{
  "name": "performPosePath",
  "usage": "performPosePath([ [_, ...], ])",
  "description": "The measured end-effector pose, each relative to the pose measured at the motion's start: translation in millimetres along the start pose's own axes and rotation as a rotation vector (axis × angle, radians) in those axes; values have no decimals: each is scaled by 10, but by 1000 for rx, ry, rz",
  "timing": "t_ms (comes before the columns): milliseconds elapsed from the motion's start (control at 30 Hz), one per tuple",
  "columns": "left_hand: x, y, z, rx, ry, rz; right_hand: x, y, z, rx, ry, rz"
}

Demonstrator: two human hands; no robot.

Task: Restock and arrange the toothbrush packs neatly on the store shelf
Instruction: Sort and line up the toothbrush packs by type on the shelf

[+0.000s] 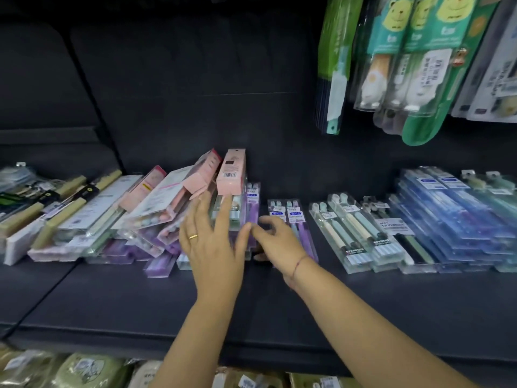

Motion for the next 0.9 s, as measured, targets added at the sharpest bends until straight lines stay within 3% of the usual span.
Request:
performPosePath([
  [200, 24, -13, -114, 30, 111, 78, 98, -40, 4, -15, -67, 94],
  [333, 79, 25, -134, 37, 219, 135, 592, 120, 55, 67, 59, 196],
  [500, 134, 82, -108, 37, 301, 172, 933, 363, 205, 31, 208, 240],
  [633, 170, 163, 12, -15, 353, 182, 963, 349, 177, 8, 369, 230],
  [767, 186, 267, 126, -72, 376, 174, 937, 389, -16, 21, 761, 198],
  [833, 175, 304, 159, -81, 388, 164, 848, 348, -253, 179, 682, 236],
  [900, 133, 348, 193, -86, 384, 140, 697, 174, -339, 183, 304, 193],
])
Point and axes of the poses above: each hand's wrist, its own y-axis away from the middle knuckle, its own x-axis out of the back of the hand, z = x × y, the point moved 8 cm from there along -y, towards the middle knuckle, and after that the axes turned 13 degrees about x, right-handed, at the moved point
